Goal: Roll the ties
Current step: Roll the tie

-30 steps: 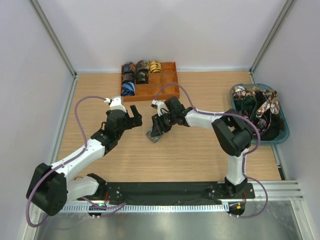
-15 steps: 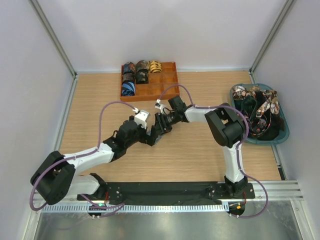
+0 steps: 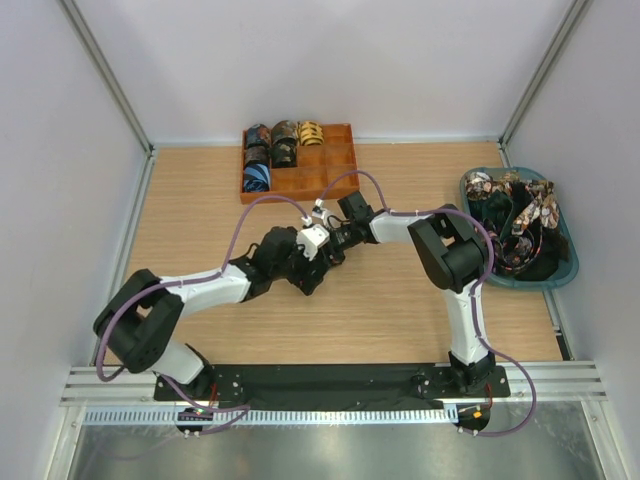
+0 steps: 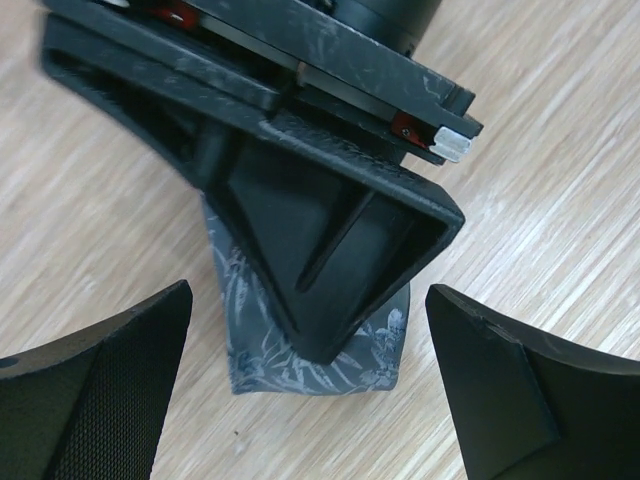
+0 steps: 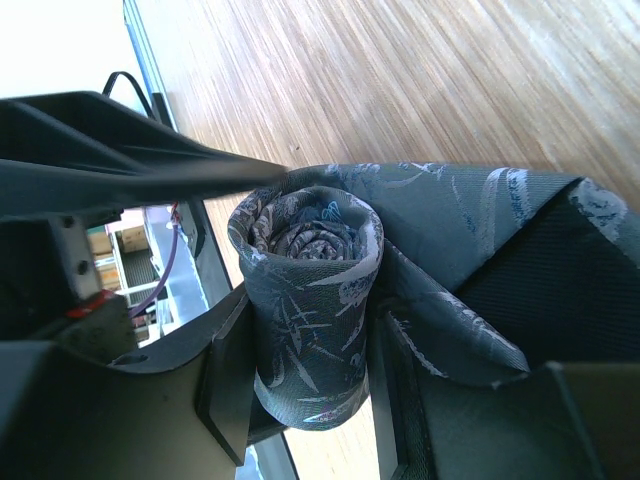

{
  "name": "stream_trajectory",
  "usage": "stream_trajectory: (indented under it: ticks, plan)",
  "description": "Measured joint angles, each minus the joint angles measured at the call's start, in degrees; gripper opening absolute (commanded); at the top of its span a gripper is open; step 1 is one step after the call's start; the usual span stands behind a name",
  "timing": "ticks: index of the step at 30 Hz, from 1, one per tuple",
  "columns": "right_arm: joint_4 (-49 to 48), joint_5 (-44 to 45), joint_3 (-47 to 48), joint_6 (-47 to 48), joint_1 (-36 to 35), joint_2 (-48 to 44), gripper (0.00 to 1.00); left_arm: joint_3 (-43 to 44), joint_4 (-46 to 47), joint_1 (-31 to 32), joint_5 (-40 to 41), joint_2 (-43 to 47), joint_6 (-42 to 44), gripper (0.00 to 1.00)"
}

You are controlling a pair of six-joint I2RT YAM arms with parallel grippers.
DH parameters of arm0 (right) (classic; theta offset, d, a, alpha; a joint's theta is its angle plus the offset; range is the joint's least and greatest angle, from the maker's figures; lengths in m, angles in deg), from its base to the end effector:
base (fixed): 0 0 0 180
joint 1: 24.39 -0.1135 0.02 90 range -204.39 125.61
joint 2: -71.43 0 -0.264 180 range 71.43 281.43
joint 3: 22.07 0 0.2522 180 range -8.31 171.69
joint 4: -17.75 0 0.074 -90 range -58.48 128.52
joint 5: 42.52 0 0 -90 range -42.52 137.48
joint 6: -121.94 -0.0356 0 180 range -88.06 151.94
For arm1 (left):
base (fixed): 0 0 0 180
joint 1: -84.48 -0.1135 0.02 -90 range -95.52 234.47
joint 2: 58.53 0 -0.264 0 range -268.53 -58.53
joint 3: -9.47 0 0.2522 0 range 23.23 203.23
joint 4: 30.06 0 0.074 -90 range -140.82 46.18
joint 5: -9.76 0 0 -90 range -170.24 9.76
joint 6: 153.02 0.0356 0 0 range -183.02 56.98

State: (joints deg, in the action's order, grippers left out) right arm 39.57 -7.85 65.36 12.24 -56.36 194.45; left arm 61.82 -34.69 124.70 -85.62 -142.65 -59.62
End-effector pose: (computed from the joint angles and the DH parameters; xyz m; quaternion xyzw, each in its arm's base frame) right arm 0.3406 0.2471 0.1087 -0.2204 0.8313 0.5094 0.0295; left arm 0.2234 -0.1933 0.1784 0.3509 0.8199 -0.1820 0.4141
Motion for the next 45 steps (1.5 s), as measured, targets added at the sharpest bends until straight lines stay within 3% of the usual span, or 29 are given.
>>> stream_trajectory:
  ticks: [18,21,25,28,38,40,45]
  plan:
    - [0.2,0.0,0.0,0.0,0.2,0.0,0.28,7.8,-9.3,0.0,-1.3,-9.7,-0.5,0.94]
    - [0.2,0.0,0.0,-0.2,0.2,0.0,0.28,9.2,-10.5,0.0,-1.0,-11.2,-1.4,0.88]
    - [0.1,0.0,-0.2,-0.4,0.3,0.0,0.29,10.6,-11.1,0.0,-0.4,-12.3,-1.8,0.70]
    - [0.2,0.0,-0.3,-0.8,0.6,0.0,0.30,10.8,-11.5,0.2,-0.5,-12.4,-2.3,0.66]
    - [0.1,0.0,-1.5,-1.9,1.5,-0.8,0.46,11.8,-11.9,0.4,-2.2,-13.2,-2.9,0.50]
    - [0.2,0.1,-1.8,-2.0,1.8,-0.9,0.46,12.5,-12.5,0.5,-2.6,-13.7,-2.9,0.52]
    - [0.4,-0.2,-1.9,-2.0,2.0,-0.9,0.39,14.3,-13.4,0.4,-2.9,-14.8,-3.4,0.89]
